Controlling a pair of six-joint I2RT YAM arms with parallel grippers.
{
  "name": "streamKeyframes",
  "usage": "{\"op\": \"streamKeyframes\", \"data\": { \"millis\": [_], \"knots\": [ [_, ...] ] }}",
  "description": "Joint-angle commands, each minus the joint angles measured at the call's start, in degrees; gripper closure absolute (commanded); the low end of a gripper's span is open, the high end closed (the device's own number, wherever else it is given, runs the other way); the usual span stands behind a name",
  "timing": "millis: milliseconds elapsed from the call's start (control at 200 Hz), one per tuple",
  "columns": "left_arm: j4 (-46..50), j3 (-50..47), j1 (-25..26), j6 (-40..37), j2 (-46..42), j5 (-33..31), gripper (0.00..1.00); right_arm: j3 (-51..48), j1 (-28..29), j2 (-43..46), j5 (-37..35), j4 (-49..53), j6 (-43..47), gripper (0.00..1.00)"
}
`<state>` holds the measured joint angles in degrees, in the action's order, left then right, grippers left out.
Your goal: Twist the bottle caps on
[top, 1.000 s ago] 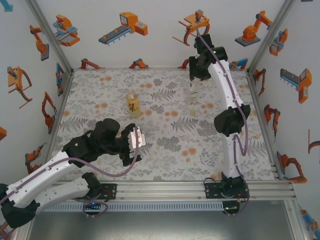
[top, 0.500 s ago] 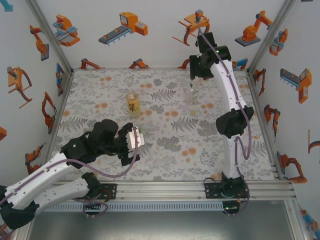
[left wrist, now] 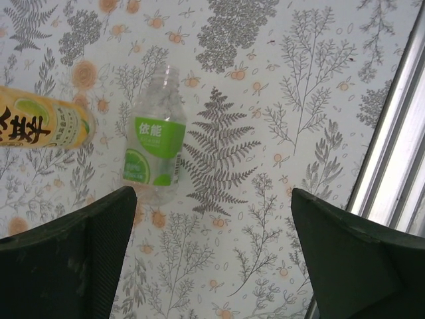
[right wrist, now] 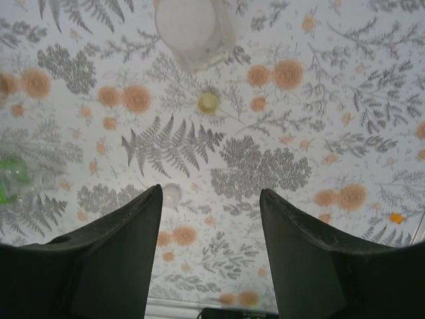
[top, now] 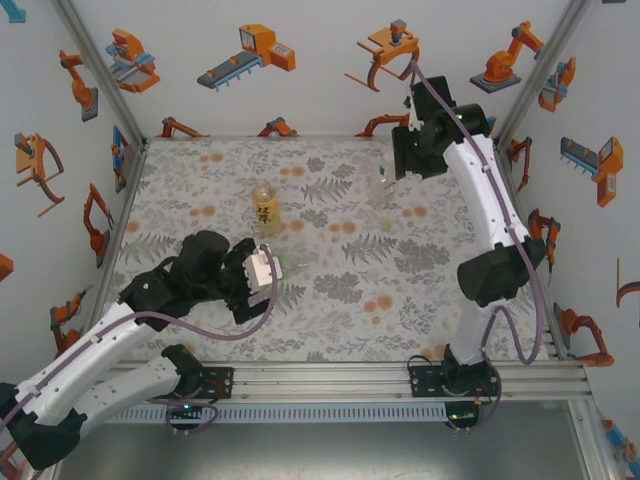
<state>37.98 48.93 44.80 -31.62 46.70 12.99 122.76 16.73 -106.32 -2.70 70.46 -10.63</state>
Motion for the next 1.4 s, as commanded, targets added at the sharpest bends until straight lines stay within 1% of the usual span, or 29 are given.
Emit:
{"op": "streamKeyframes", "data": {
  "millis": [0, 150, 235, 466, 616, 831, 896, 1056, 1212, 1277, 1392],
  "knots": [
    [0.8, -0.7, -2.0, -5.3, 2.3, 3.1, 0.08, -6.0, -0.1, 5.8, 0.5, -1.8, 0.0, 0.43],
    [2.8, 2.4, -5.9, -10.1, 9.8, 5.8, 0.08, -15.7, -0.1, 12.6, 0.8, -4.3, -0.9, 0.43],
    [4.6, 5.0, -6.7, -12.6, 15.1, 6.3, 0.08, -21.0, -0.1, 16.4, 1.0, -5.6, -1.4, 0.43],
    [6.4, 11.5, -7.0, -16.3, 27.1, 3.5, 0.10, -29.8, -0.1, 22.9, 1.3, -6.6, -2.1, 0.43],
    [4.7, 12.5, -7.9, -17.6, 32.2, 1.7, 0.10, -34.1, -0.1, 26.5, 2.3, -7.9, -3.1, 0.43],
    [1.8, 11.4, -12.1, -20.7, 38.0, 3.8, 0.10, -37.6, -0.2, 29.4, 3.1, -8.4, -3.9, 0.43],
    [-0.9, 10.0, -13.3, -21.4, 38.9, 4.0, 0.10, -38.4, -0.2, 29.9, 3.4, -8.3, -4.1, 0.43],
    [-7.4, 7.3, -16.4, -21.1, 41.1, 7.5, 0.10, -40.1, -0.1, 30.6, 4.0, -8.6, -4.8, 0.43],
    [-8.1, 7.8, -17.0, -21.4, 44.9, 9.2, 0.10, -41.0, -0.1, 30.9, 4.6, -8.7, -5.2, 0.44],
    [-7.4, 8.2, -17.0, -21.8, 46.1, 9.5, 0.15, -41.2, -0.2, 31.0, 4.7, -8.8, -5.2, 0.44],
    [-6.4, 8.8, -17.0, -22.1, 47.3, 9.5, 0.18, -41.5, -0.1, 31.0, 5.0, -9.2, -5.4, 0.44]
  ]
}}
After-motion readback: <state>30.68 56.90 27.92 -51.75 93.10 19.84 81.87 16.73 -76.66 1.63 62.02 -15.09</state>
